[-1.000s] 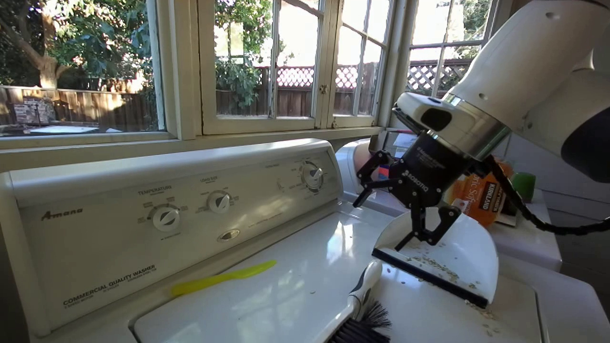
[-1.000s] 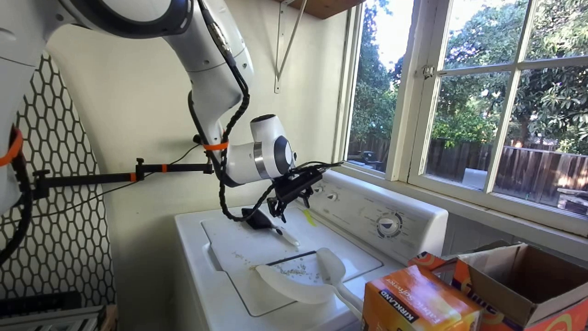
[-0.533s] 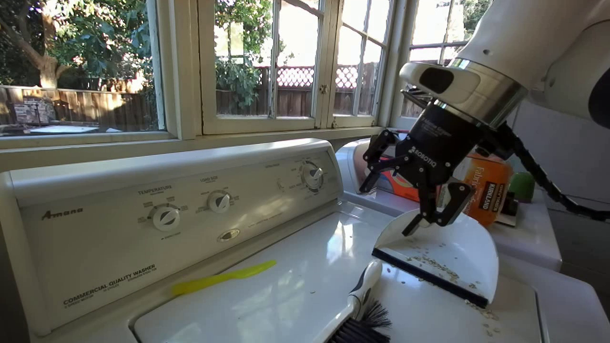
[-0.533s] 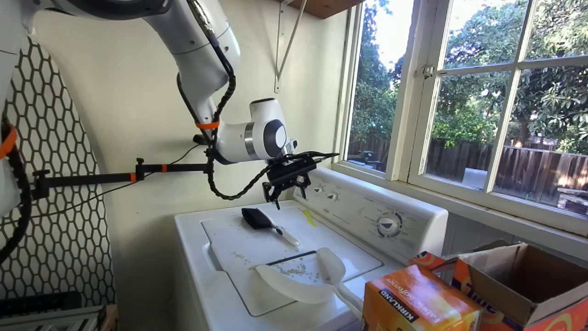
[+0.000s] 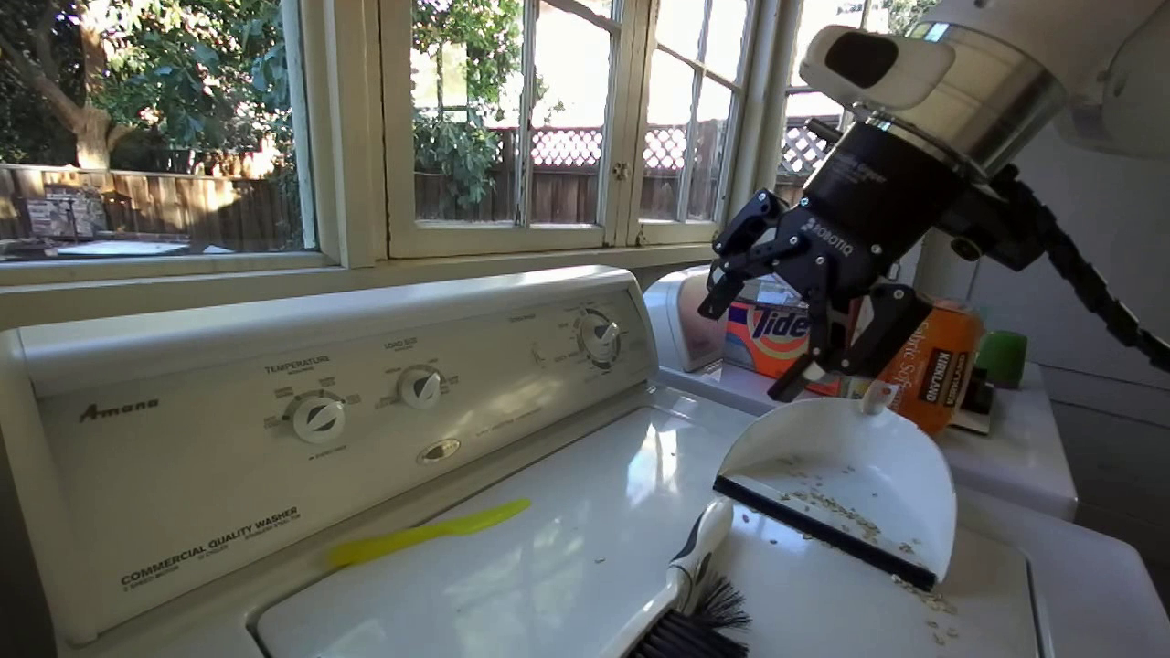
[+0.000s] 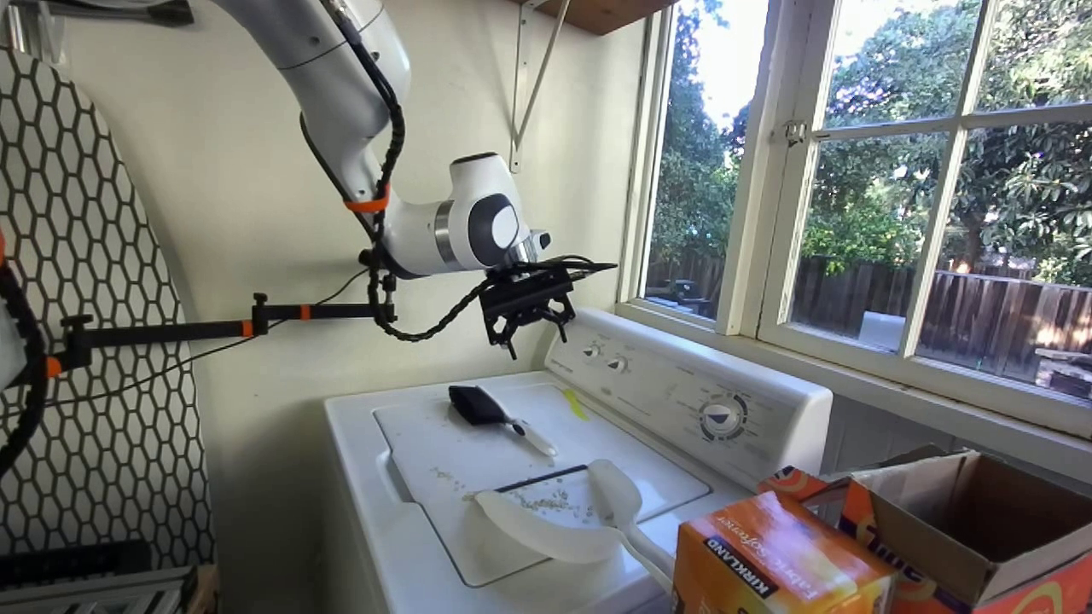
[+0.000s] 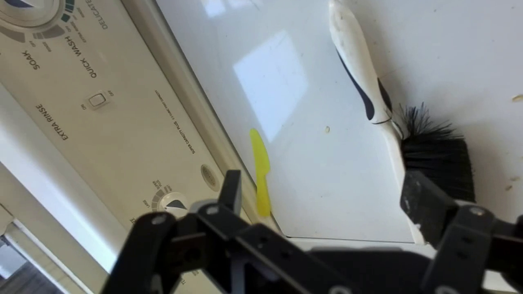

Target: Use the small broom to sweep the objects on the dustpan

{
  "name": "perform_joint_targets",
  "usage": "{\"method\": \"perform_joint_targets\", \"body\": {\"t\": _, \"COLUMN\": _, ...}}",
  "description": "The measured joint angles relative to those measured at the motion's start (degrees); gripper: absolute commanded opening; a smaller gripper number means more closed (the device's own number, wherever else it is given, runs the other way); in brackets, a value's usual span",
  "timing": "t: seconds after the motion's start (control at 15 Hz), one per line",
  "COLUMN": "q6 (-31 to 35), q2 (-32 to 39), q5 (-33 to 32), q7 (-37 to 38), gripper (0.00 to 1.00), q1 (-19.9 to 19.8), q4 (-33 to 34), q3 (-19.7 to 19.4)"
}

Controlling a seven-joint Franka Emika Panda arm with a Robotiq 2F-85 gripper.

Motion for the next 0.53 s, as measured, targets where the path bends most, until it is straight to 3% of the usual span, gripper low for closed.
{"method": "perform_joint_targets", "body": {"t": 0.27, "q6": 0.1, "q2": -0.8, "q5": 0.2, "q7": 0.5, "gripper": 1.0, "q1": 0.5, "q4": -0.5, "q3": -0.6}}
{"method": "perform_joint_targets", "body": {"t": 0.53, "q6": -4.2, "q2": -0.4, "q5": 4.5, "q7": 3.4, "gripper": 1.0, "q1": 4.9, "q4": 1.6, "q3": -5.5}}
